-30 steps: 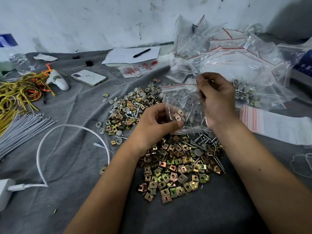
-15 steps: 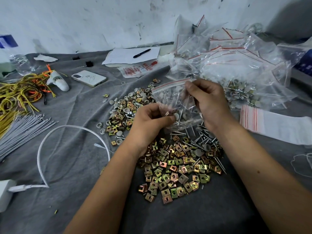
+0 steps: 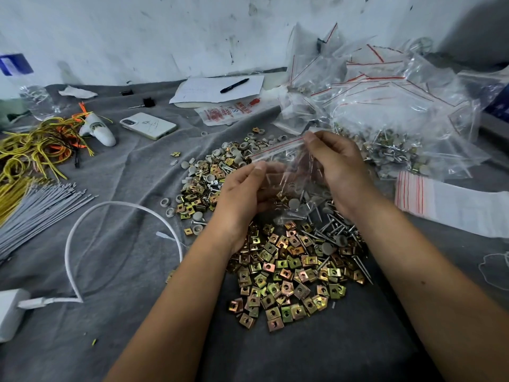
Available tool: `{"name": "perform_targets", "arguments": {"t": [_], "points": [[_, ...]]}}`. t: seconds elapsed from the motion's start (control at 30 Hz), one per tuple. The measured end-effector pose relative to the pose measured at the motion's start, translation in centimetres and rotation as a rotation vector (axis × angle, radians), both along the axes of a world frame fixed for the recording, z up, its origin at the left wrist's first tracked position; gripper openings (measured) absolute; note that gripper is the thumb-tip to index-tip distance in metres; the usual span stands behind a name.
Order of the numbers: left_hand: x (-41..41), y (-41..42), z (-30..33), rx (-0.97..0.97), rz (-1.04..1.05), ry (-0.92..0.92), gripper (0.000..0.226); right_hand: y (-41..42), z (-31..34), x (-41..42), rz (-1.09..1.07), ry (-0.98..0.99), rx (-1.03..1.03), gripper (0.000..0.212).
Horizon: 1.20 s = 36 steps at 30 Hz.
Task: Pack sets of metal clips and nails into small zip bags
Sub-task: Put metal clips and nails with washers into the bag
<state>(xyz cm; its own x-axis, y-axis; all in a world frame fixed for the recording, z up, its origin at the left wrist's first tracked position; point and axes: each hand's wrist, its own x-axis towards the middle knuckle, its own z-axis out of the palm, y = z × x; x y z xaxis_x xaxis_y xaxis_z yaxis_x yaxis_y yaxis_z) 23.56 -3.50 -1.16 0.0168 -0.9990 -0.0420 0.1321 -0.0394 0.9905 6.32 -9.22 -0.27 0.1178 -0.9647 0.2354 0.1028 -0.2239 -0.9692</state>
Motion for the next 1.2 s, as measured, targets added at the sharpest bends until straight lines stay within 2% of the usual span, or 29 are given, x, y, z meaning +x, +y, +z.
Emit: {"name": "perform_targets", "arguments": {"t": [0.13, 0.2, 0.3, 0.43, 0.57, 0.67, 0.7, 0.8, 0.87, 1.07, 1.2], "points": [[0.2, -0.3, 0.0, -0.001, 0.076, 0.213, 0.044, -0.2, -0.4, -0.3, 0.035, 0.221, -0.051, 0.051], [0.6, -0.6, 0.1, 0.013, 0.105, 0.331, 0.041, -0.1, -0.8, -0.1, 0.028, 0.355, -0.118, 0.053], [1.2, -0.8, 0.1, 0.017, 0.129, 0.395, 0.042, -0.1, -1.0, 0.2, -0.011, 0.356, -0.165, 0.049], [1.5, -0.7, 0.5, -0.024, 0.171, 0.435, 0.037, -0.3, -0.9, 0.0, -0.033, 0.324, -0.165, 0.058], [1.5, -0.6, 0.4, -0.033, 0.156, 0.327, 0.039, -0.3, -1.0, -0.1, -0.005, 0.384, -0.094, 0.042], [1.4, -0.4, 0.4, 0.008, 0.082, 0.23, 0.04, -0.1, -0.5, -0.5, 0.063, 0.229, -0.002, 0.051], [1.4, -0.3, 0.4, 0.01, 0.047, 0.192, 0.04, -0.1, -0.3, -0.6, 0.074, 0.163, -0.003, 0.047], [1.2, -0.2, 0.5, -0.067, -0.011, 0.103, 0.04, -0.1, 0.0, -0.6, 0.073, 0.038, -0.121, 0.024], [1.2, -0.3, 0.4, -0.17, 0.01, 0.108, 0.04, -0.1, 0.2, -0.5, 0.064, 0.002, -0.19, 0.019], [1.0, -0.4, 0.4, -0.35, 0.075, 0.181, 0.029, -0.1, 0.3, -0.5, 0.03, 0.013, -0.297, 0.015], [0.7, -0.6, 0.0, -0.339, 0.167, 0.039, 0.021, -0.5, -0.5, -0.4, -0.002, 0.133, -0.254, 0.024]]}}
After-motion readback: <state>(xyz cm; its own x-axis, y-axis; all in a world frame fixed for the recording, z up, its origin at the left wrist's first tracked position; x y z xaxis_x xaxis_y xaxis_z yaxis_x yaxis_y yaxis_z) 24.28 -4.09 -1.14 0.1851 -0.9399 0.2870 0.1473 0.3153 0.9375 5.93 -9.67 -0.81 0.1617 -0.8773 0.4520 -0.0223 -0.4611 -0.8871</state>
